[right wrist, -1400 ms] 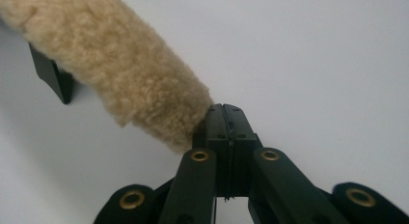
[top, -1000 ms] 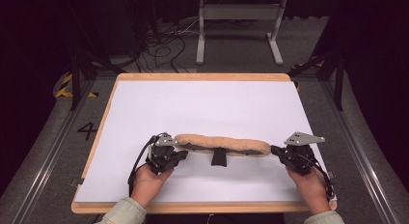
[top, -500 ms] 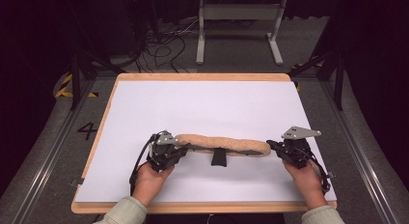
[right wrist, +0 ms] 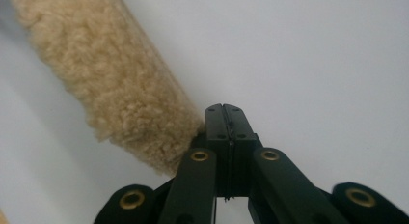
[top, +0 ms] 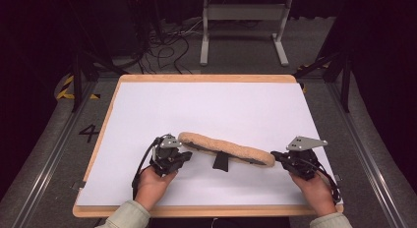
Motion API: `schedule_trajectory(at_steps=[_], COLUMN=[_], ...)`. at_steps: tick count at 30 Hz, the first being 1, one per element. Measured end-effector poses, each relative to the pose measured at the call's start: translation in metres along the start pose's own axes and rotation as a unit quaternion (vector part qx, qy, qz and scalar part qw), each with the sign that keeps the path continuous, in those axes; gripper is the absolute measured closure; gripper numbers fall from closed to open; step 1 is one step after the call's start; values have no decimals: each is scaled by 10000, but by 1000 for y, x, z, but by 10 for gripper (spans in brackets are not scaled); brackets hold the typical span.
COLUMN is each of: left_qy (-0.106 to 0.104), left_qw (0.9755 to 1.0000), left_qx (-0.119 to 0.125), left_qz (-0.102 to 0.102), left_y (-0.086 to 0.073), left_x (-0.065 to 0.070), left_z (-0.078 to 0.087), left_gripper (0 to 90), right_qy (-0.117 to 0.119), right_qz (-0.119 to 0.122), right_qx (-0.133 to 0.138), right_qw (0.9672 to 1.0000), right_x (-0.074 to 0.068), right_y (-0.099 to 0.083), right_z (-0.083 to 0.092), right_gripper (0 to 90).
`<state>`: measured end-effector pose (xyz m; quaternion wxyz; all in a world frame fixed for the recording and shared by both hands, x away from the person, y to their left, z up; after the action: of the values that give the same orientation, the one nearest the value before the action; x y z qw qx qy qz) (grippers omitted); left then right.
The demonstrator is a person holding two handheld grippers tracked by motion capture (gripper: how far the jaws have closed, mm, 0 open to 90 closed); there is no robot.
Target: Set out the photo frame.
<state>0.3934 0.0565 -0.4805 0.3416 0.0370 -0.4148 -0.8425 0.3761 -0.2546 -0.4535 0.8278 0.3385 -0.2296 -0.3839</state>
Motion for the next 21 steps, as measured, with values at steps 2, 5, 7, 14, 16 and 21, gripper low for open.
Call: schedule_trajectory(at_steps=[2,5,7,14,16,21], left_qy=[-29,-76,-120,-269,-339,-447], left_qw=[10000,10000,9999,9995,9992,9987], left_qx=[5,-18,-30,-83,-122,-115], left_qz=[-12,-43,-65,-124,-169,-233], left_y=[0,0,0,0,-1,1], left_x=[2,5,8,19,23,34], left_z=[0,0,-1,-6,-8,-13], left_gripper=[900,900,900,900,900,900], right_qy=[23,64,49,192,251,414], right_qz=[57,88,104,258,292,384], right_qx=[-23,-30,-4,3,1,17], right_qw=[10000,9999,9999,9995,9993,9984], right_x=[-5,-11,-17,-35,-40,-52], right_y=[-1,-2,-3,-6,-7,-6], right_z=[2,4,6,12,13,14], right_gripper=[900,900,900,900,900,900])
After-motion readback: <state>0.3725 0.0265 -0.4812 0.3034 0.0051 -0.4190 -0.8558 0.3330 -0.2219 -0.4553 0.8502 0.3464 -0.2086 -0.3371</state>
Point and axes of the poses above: each handheld gripper's, and its own axes: z roughly backward along the jaws, y roughly out of its top, x roughly to its right, the point moved 8 cm from there along -z, roughly forward along the jaws, and after that the axes turned 5 degrees about -y, right-handed, at the moved point
